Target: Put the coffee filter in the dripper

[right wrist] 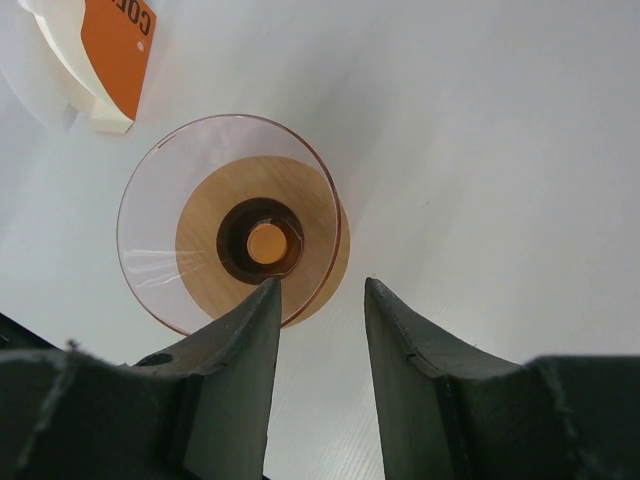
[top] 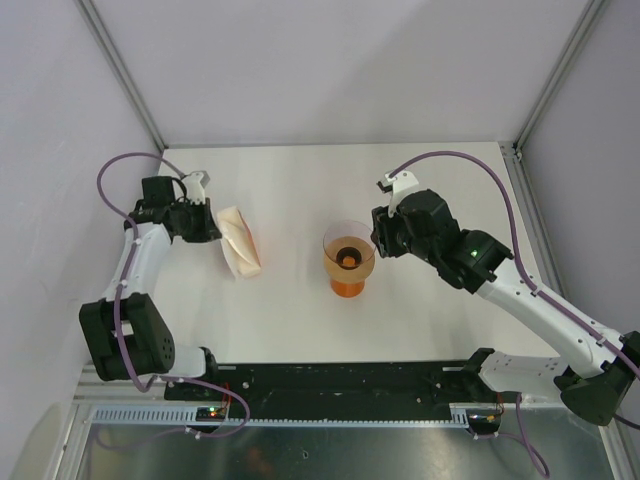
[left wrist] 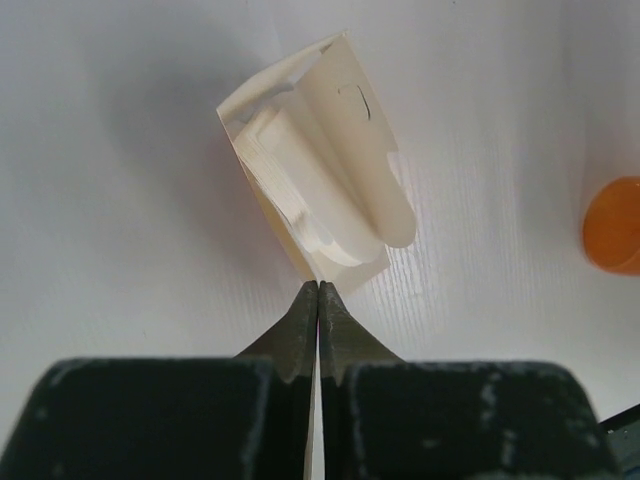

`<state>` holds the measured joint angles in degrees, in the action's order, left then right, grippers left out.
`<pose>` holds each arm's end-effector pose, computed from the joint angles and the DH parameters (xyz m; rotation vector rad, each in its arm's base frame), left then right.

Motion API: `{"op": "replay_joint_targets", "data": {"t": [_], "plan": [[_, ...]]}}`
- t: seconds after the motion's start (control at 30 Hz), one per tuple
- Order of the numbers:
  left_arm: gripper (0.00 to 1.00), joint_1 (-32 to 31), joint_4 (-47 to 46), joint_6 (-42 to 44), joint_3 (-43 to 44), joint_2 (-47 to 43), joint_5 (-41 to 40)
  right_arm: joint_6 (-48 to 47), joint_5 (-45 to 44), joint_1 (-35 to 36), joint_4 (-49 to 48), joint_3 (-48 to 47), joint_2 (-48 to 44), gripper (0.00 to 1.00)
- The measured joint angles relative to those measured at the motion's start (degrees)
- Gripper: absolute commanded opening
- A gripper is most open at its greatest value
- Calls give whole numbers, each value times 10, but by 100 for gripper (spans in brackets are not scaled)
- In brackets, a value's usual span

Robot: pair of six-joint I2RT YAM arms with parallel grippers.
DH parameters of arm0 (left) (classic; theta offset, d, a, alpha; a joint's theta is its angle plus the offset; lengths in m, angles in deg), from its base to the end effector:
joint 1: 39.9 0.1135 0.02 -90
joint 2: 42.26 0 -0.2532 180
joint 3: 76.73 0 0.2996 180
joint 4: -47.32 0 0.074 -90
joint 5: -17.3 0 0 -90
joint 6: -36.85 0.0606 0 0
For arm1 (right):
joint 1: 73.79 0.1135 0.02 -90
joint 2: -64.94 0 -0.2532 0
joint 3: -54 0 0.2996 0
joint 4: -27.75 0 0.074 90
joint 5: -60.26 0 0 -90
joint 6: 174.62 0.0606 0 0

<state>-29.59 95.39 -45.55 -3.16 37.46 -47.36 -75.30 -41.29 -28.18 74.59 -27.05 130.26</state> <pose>0.3470 0.0368 0.2261 0.1188 2.4336 -0.4176 0.2303 0.2179 0.3559 -0.5450 2.0513 0.3615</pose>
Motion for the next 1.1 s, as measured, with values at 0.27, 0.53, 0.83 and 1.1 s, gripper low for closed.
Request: {"op": "replay_joint_targets", "data": {"t": [0.27,0.53,0.83,1.1], "plan": [[0,0,9,-1,-22,-18,9,1,0,22,-6,1,-7,42],[0,0,26,-1,-7,-83,22,-1,-2,80,-47,1,-31,41],[0,0,60,-1,14,-115,36,-16,-12,154,-121,1,-19,41],[0,-1,90,3,61,-149,84,-52,-14,221,-226,2,43,49]]}}
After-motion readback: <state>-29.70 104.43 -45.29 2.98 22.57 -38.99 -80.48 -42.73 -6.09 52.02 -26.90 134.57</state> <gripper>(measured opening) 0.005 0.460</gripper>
